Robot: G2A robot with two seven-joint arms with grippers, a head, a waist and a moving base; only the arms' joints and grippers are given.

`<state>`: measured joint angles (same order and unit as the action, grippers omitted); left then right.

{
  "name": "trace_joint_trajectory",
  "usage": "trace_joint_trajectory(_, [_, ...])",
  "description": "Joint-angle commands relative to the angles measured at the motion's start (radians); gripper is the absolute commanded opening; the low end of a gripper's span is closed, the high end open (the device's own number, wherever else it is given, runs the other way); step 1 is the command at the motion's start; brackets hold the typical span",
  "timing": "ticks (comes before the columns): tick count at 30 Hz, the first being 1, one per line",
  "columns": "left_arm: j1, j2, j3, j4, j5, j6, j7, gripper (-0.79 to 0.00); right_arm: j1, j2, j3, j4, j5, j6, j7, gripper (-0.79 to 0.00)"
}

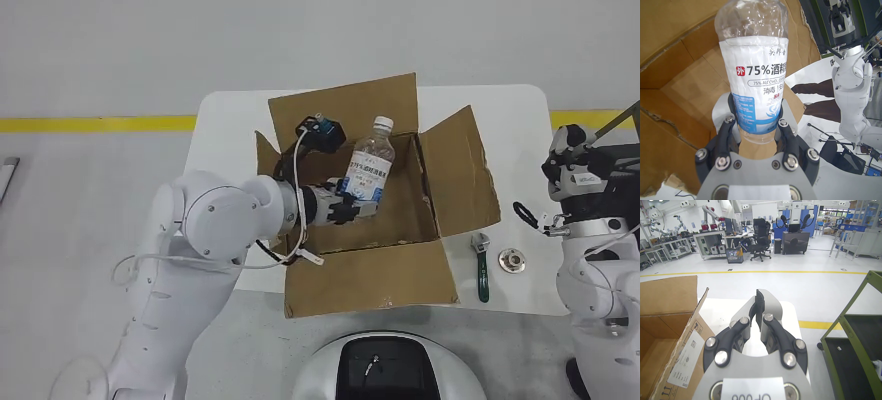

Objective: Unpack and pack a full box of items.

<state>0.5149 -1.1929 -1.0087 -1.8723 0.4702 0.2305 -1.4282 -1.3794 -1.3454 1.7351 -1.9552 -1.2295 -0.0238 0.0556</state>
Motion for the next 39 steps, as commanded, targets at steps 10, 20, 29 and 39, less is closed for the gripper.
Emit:
trace_joint_trajectory(10, [0.025,-0.015,0.119,0.024,-0.022,0.147,0.009,-0.785,0.0,0.0,0.0,0.0,0.0,0.0,0.0,-0.785])
trace_joint_trajectory(20, [-0.005,0.005,0.154,0.157,0.12,0.25,0.088,-0.785,0.0,0.0,0.0,0.0,0.0,0.0,0.0,-0.785])
trace_joint_trajectory(29, [-0.045,0.043,0.24,0.254,0.007,0.325,0.163,-0.785,0.0,0.0,0.0,0.0,0.0,0.0,0.0,-0.785])
trace_joint_trajectory(39, [-0.063,0.052,0.262,0.252,-0.01,0.332,0.17,-0.785,0.0,0.0,0.0,0.0,0.0,0.0,0.0,-0.785])
